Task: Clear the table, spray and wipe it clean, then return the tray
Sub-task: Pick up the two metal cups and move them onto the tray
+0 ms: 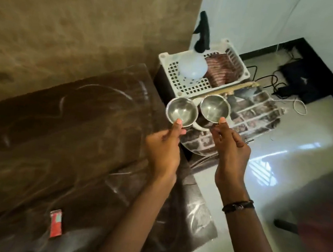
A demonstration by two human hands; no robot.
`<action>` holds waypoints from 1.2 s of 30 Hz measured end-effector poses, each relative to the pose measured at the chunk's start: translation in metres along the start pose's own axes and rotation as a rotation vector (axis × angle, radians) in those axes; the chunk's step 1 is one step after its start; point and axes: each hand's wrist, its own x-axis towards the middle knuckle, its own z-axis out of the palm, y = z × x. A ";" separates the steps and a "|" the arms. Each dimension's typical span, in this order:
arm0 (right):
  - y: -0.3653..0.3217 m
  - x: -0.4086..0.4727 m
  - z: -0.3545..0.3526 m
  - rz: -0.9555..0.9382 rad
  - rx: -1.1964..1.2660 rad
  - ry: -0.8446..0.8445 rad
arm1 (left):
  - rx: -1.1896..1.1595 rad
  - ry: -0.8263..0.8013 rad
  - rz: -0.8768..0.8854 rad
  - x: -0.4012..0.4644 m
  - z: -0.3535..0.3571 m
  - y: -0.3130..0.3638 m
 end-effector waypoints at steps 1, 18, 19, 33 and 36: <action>-0.006 0.012 -0.009 -0.010 0.004 0.014 | 0.011 -0.007 -0.004 -0.001 0.020 -0.002; -0.004 0.144 -0.078 0.034 0.081 0.131 | 0.214 0.037 -0.342 0.030 0.197 -0.029; -0.001 0.147 -0.078 0.040 0.077 0.128 | 0.215 0.047 -0.343 0.031 0.199 -0.030; 0.010 0.181 -0.069 0.078 0.006 0.128 | 0.155 0.124 -0.401 0.041 0.209 -0.029; 0.012 0.194 -0.061 0.082 -0.025 0.110 | 0.144 0.145 -0.400 0.044 0.208 -0.029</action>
